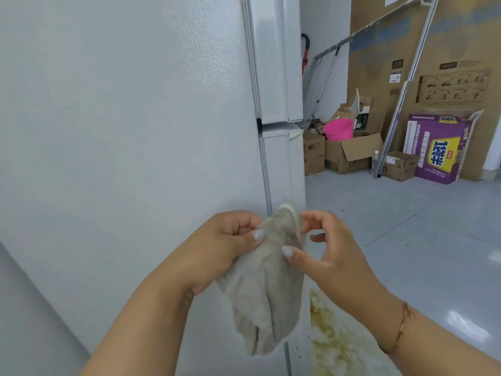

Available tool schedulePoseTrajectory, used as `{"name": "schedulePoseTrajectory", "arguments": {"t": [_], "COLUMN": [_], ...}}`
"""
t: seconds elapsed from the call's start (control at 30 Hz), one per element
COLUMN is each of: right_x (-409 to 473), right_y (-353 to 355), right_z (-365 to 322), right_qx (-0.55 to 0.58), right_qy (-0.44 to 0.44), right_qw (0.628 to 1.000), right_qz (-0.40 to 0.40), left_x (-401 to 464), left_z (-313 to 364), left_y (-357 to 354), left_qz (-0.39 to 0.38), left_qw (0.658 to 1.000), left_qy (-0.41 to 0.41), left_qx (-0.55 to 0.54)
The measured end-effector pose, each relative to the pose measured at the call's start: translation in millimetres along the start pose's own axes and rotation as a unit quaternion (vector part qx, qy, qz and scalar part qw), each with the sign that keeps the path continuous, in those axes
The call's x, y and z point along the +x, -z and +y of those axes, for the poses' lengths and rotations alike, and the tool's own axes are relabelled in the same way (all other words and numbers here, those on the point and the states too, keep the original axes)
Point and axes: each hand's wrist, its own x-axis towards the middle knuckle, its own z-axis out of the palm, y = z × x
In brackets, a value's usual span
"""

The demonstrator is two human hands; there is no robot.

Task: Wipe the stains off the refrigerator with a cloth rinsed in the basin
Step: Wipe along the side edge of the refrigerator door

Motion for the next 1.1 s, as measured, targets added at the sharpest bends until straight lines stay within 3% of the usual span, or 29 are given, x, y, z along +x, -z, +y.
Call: {"name": "schedulePoseTrajectory", "arguments": {"t": [0.07,0.13,0.2,0.33,0.47,0.6,0.7,0.77,0.83,0.93,1.0,1.1], "right_x": [-1,-4,-12,-28,-40,-54,-73,-88,-101,-108,-106,-102], "right_y": [4,10,12,2,-10,-22,-33,-42,-48,-49,-50,-59], "right_z": [0,0,2,14,30,53,77,95,108,125,136,151], "right_qx": [0.098,0.224,0.320,0.429,0.429,0.400,0.271,0.190,0.195,0.159,0.063,-0.085], "right_qy": [-0.072,-0.107,-0.146,-0.219,-0.258,-0.289,-0.315,-0.356,-0.374,-0.330,-0.304,-0.270], "right_qw": [0.985,0.938,0.890,0.857,0.858,0.867,0.909,0.915,0.907,0.925,0.935,0.941], "right_qz": [-0.124,-0.242,-0.291,-0.185,-0.112,-0.065,-0.020,0.020,0.022,-0.098,-0.170,-0.186], "left_x": [-3,-4,-7,-23,-48,-54,-56,-59,-61,-66,-65,-58], "left_z": [-5,-10,-19,-63,-109,-133,-147,-159,-173,-193,-204,-218], "left_y": [5,7,8,-4,-38,-65,-65,-64,-68,-69,-69,-71], "left_qz": [-0.051,-0.100,-0.124,-0.047,-0.052,0.116,0.184,0.186,0.164,0.119,0.088,0.071], "left_qw": [0.997,0.991,0.984,0.967,0.904,0.887,0.869,0.873,0.885,0.908,0.934,0.958], "left_qy": [0.008,0.018,0.030,0.114,0.222,0.236,0.215,0.224,0.251,0.275,0.285,0.275], "left_qx": [-0.050,-0.085,-0.123,-0.224,-0.363,-0.380,-0.405,-0.391,-0.357,-0.293,-0.198,0.032]}}
